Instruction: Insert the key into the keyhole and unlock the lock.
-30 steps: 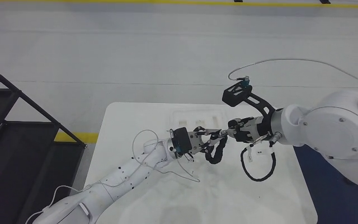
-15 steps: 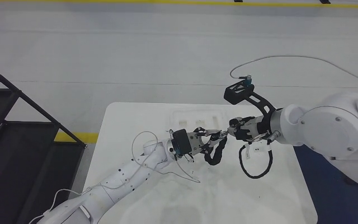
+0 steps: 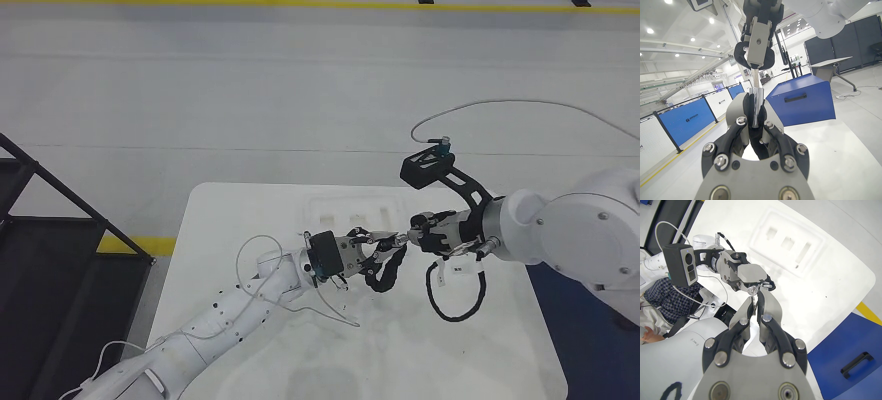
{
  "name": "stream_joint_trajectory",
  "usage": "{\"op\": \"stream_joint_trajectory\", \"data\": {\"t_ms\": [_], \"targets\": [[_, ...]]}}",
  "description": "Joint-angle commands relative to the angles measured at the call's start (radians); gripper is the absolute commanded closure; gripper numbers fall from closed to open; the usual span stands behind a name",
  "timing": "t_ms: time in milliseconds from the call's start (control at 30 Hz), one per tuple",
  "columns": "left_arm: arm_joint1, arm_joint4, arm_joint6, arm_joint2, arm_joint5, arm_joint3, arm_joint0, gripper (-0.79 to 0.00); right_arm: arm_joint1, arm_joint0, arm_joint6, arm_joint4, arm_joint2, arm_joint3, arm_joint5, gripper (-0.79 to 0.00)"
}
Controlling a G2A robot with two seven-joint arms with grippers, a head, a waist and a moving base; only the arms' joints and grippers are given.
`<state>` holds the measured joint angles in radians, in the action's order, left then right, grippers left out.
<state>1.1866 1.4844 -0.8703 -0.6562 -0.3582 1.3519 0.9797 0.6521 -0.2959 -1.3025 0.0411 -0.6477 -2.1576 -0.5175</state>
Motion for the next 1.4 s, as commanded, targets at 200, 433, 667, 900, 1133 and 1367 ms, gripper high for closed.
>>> {"op": "stream_joint_trajectory", "data": {"t_ms": [200, 433, 667, 900, 1133, 1367], "targets": [[0.009, 0.007, 0.005, -0.014, -0.013, -0.004, 0.008, 0.000, 0.000, 0.040, -0.006, 0.026, 0.053, -0.004, 0.006, 0.000], [0.019, -0.005, 0.033, -0.021, -0.051, -0.009, 0.006, 0.000, 0.007, 0.092, -0.007, 0.045, 0.115, 0.001, 0.007, 0.000], [0.028, -0.009, 0.048, -0.029, -0.071, -0.015, 0.007, 0.000, 0.018, 0.149, -0.001, 0.046, 0.189, 0.012, 0.000, 0.000], [0.033, 0.004, 0.048, -0.039, -0.084, -0.013, 0.010, 0.000, 0.031, 0.200, 0.011, 0.033, 0.258, 0.029, -0.012, 0.000], [0.038, 0.003, 0.042, -0.049, -0.104, -0.020, 0.018, 0.000, 0.040, 0.240, 0.032, 0.002, 0.306, 0.039, -0.032, -0.252], [0.045, -0.043, 0.043, -0.057, -0.165, -0.040, 0.023, 0.000, 0.047, 0.263, 0.046, -0.014, 0.304, 0.033, -0.046, -0.785]]}}
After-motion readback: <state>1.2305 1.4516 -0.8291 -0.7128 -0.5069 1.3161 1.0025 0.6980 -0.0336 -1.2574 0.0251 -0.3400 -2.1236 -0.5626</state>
